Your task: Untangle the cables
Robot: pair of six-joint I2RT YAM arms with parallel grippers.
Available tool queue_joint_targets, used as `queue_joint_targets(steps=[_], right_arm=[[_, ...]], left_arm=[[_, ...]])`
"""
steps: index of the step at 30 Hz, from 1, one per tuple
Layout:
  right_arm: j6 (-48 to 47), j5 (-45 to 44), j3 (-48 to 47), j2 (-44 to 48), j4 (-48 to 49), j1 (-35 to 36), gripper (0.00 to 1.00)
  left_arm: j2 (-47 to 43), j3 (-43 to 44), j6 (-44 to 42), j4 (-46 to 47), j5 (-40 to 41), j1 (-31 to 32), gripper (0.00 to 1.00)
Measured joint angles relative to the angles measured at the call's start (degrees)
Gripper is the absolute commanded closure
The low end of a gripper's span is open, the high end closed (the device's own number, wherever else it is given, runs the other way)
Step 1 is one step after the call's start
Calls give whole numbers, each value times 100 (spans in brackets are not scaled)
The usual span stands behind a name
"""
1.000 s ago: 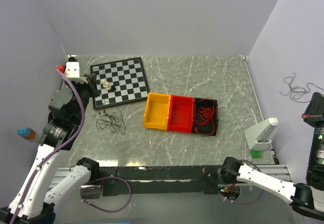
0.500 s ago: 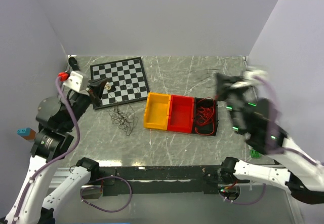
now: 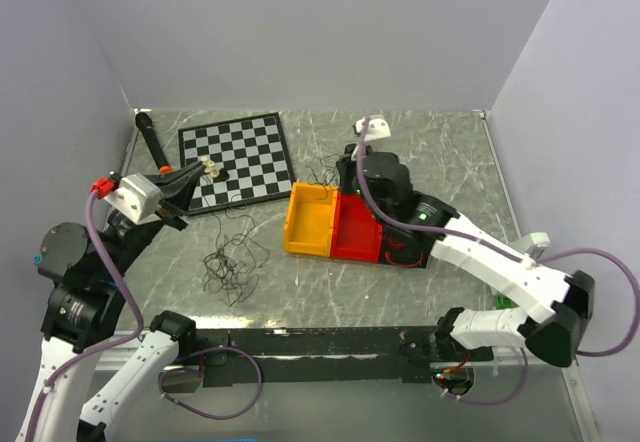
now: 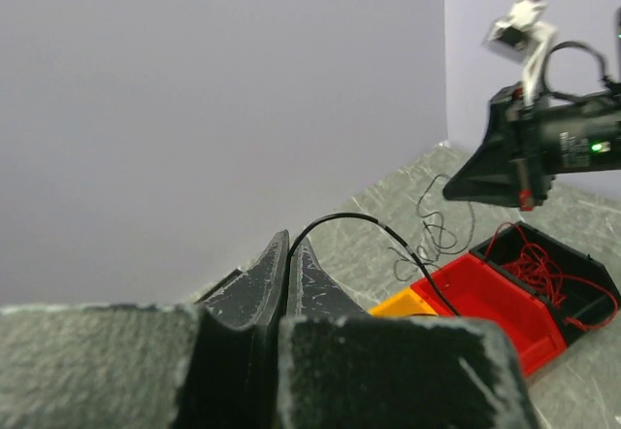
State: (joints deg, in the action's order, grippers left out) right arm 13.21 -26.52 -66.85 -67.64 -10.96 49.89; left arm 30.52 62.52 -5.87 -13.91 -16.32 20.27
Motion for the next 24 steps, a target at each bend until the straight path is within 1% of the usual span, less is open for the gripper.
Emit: queue_joint_targets(steps=[8, 12, 17, 20, 24], right_arm=[[372, 417, 229, -994, 160, -107, 100], [531, 627, 271, -1364, 160, -181, 100], [702, 824, 271, -1652, 297, -192, 100], [798, 946, 271, -1829, 330, -192, 100], [866, 1032, 271, -2004, 343, -195, 100]], left_arm=[[201, -511, -127, 332, -37, 0, 99], [590, -535, -356, 520, -22, 0, 99], [1075, -769, -815, 1016, 240, -44, 99], [1392, -907, -927, 1180, 195, -223, 99], [1709, -857, -925, 1239, 109, -334, 99]])
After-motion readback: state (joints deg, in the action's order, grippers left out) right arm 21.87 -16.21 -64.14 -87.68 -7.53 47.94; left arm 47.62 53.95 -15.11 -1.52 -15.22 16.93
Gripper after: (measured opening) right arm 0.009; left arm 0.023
